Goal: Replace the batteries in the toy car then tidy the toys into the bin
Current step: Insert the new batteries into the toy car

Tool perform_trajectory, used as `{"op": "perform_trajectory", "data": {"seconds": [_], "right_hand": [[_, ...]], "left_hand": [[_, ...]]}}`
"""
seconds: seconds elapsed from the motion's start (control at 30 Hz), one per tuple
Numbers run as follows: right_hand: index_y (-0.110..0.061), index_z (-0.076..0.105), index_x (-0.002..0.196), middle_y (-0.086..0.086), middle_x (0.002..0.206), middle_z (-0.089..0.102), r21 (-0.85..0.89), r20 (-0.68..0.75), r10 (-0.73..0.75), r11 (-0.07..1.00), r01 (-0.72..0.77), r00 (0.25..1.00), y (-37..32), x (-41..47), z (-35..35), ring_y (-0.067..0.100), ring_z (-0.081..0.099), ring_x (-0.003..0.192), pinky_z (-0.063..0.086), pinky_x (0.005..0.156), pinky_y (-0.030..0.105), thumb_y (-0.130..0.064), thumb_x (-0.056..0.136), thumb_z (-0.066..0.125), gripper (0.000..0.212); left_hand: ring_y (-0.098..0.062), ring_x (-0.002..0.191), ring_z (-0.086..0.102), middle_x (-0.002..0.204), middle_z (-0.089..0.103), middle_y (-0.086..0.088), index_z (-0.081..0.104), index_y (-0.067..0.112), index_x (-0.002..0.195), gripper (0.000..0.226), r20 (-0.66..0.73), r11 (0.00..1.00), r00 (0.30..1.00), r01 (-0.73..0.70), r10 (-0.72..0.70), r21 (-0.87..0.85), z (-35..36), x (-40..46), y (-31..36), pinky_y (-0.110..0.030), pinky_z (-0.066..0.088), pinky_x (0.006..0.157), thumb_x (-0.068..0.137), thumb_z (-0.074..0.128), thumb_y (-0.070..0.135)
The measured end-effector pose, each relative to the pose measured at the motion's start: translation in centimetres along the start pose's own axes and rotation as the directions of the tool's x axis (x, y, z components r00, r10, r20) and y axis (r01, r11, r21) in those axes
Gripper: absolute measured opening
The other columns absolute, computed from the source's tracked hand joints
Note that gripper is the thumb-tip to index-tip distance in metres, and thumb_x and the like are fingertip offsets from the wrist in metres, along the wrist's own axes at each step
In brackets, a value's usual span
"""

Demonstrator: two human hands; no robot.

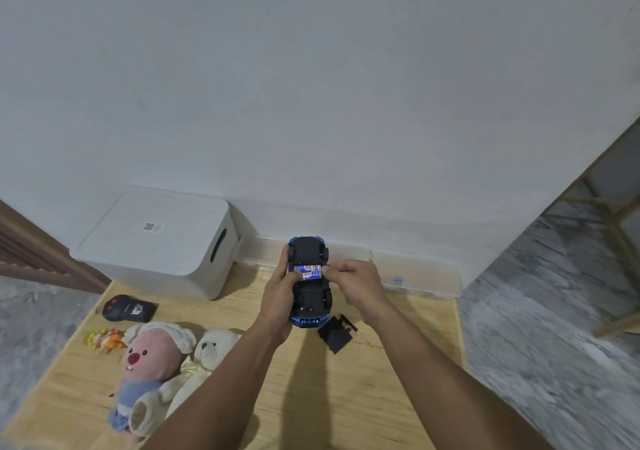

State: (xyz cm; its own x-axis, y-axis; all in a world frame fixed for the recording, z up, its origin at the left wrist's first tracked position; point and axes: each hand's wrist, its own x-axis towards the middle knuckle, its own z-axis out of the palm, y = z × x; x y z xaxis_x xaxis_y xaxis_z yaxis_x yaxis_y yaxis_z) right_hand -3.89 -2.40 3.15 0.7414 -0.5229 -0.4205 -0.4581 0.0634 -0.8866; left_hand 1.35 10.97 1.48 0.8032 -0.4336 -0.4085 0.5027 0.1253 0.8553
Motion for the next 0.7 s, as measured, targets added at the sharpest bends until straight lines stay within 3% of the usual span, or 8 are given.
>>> {"op": "perform_trajectory", "data": {"seconds": [0.07, 0.17, 0.23, 0.3, 0.37, 0.47, 0.63, 0.7], "right_hand": [[-0.014, 0.072, 0.096, -0.006, 0.094, 0.069, 0.000, -0.041, -0.045, 0.999, 0.045, 0.998, 0.13, -0.13, 0.02, 0.007, 0.063, 0.086, 0.046, 0.068, 0.021, -0.028, 0.079, 0.077, 0.023], [-0.021, 0.068, 0.086, -0.006, 0.091, 0.065, -0.164, -0.121, -0.270, 0.954, 0.249, 0.955, 0.30, -0.31, 0.27, 0.004, 0.058, 0.084, 0.041, 0.068, 0.015, -0.021, 0.076, 0.078, 0.015], [-0.028, 0.071, 0.089, -0.007, 0.094, 0.061, -0.340, -0.021, -0.384, 0.871, 0.355, 0.923, 0.24, -0.27, 0.47, 0.004, 0.055, 0.083, 0.041, 0.072, 0.018, -0.021, 0.078, 0.076, 0.014], [-0.028, 0.074, 0.099, -0.009, 0.096, 0.055, -0.494, 0.089, -0.393, 0.781, 0.383, 0.915, 0.04, -0.26, 0.43, 0.008, 0.051, 0.083, 0.041, 0.075, 0.023, -0.025, 0.083, 0.072, 0.017], [-0.026, 0.073, 0.103, -0.009, 0.098, 0.052, -0.584, 0.142, -0.383, 0.712, 0.390, 0.913, -0.25, -0.22, 0.24, 0.012, 0.053, 0.089, 0.043, 0.077, 0.027, -0.025, 0.088, 0.068, 0.017], [-0.022, 0.069, 0.103, -0.004, 0.101, 0.055, -0.605, 0.160, -0.390, 0.687, 0.402, 0.907, -0.55, -0.21, 0.08, 0.015, 0.055, 0.094, 0.043, 0.077, 0.028, -0.021, 0.092, 0.062, 0.013], [-0.022, 0.068, 0.099, -0.006, 0.093, 0.060, -0.466, 0.114, -0.372, 0.799, 0.381, 0.921, -0.55, -0.67, 0.17, 0.013, 0.056, 0.088, 0.048, 0.079, 0.030, -0.018, 0.092, 0.062, 0.011], [-0.024, 0.069, 0.099, -0.008, 0.091, 0.061, -0.475, 0.120, -0.379, 0.790, 0.388, 0.918, -0.45, -0.98, 0.49, 0.011, 0.057, 0.086, 0.050, 0.078, 0.030, -0.020, 0.091, 0.062, 0.011]], "left_hand": [[-0.032, 0.105, 0.067, 0.120, 0.069, 0.001, 0.047, 0.047, 0.137, 0.055, -0.009, 1.000, 1.000, -0.002, 0.002, 0.012, -0.11, 0.03, 0.10, -0.048, 0.057, 0.082, 0.096, 0.047, 0.011], [-0.036, 0.107, 0.065, 0.121, 0.068, -0.005, 0.049, 0.047, 0.135, 0.051, 0.029, 1.000, 1.000, -0.012, 0.011, 0.026, -0.05, -0.04, 0.29, -0.054, 0.054, 0.087, 0.095, 0.044, 0.016], [-0.031, 0.102, 0.067, 0.117, 0.070, -0.005, 0.053, 0.045, 0.133, 0.046, 0.048, 1.000, 0.999, -0.012, 0.013, -0.012, 0.12, -0.18, 0.34, -0.051, 0.056, 0.085, 0.098, 0.037, 0.018], [-0.024, 0.098, 0.070, 0.111, 0.073, -0.001, 0.054, 0.043, 0.131, 0.043, 0.047, 0.999, 0.999, 0.001, 0.001, -0.051, 0.17, -0.18, 0.13, -0.042, 0.059, 0.079, 0.102, 0.032, 0.020], [-0.026, 0.105, 0.068, 0.116, 0.071, -0.002, 0.051, 0.041, 0.135, 0.043, 0.042, 0.998, 0.999, 0.019, -0.017, -0.063, 0.22, -0.21, -0.05, -0.043, 0.058, 0.082, 0.103, 0.031, 0.022], [-0.031, 0.110, 0.065, 0.119, 0.070, -0.003, 0.049, 0.042, 0.138, 0.043, 0.028, 0.998, 0.999, 0.027, -0.026, -0.059, 0.14, -0.26, -0.05, -0.049, 0.054, 0.091, 0.103, 0.031, 0.024], [-0.028, 0.109, 0.066, 0.122, 0.068, -0.003, 0.047, 0.042, 0.140, 0.042, 0.039, 0.998, 0.999, 0.025, -0.022, -0.060, 0.27, -0.31, 0.24, -0.049, 0.052, 0.095, 0.104, 0.030, 0.026], [-0.027, 0.110, 0.066, 0.123, 0.068, -0.004, 0.046, 0.041, 0.141, 0.042, 0.037, 0.998, 0.999, 0.028, -0.026, -0.056, 0.34, -0.24, 0.16, -0.046, 0.052, 0.094, 0.104, 0.030, 0.026]]}}
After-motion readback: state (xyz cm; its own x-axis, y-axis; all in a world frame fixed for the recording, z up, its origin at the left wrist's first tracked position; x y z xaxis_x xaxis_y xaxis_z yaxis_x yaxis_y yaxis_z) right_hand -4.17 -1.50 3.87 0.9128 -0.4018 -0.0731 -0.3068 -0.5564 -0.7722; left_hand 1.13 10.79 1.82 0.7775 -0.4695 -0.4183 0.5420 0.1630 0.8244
